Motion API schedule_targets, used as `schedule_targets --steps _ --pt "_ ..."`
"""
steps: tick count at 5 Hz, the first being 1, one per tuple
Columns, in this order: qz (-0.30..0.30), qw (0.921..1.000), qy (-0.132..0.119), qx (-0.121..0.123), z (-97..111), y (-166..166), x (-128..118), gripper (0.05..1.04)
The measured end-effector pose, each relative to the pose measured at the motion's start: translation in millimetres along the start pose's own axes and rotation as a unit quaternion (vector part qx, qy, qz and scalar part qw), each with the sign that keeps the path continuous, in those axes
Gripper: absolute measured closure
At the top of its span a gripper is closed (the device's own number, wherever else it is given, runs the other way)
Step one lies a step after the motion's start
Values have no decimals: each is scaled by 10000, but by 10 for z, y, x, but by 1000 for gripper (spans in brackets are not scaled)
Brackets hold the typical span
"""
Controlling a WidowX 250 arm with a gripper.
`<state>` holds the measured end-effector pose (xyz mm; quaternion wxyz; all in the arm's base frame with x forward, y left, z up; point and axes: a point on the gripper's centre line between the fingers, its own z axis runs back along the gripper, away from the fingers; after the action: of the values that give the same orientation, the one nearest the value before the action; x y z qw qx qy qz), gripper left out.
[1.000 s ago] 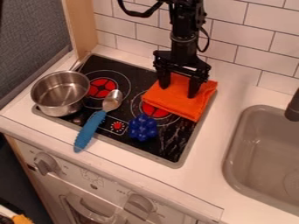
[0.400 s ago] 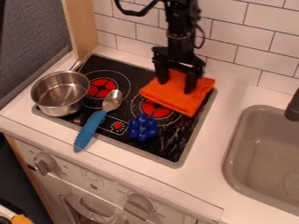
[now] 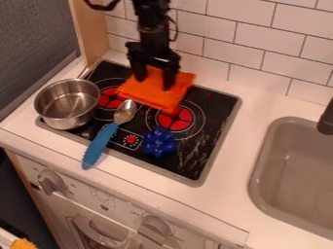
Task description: Moved the orange cloth to the left top side of the burner
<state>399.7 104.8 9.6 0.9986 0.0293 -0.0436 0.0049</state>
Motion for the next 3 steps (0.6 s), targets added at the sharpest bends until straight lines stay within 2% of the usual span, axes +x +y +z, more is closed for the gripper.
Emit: schedule_targets --steps 2,3 --pt "28 10000 -91 27 29 296 -14 83" --pt "-73 9998 -141 -81 27 268 21 83"
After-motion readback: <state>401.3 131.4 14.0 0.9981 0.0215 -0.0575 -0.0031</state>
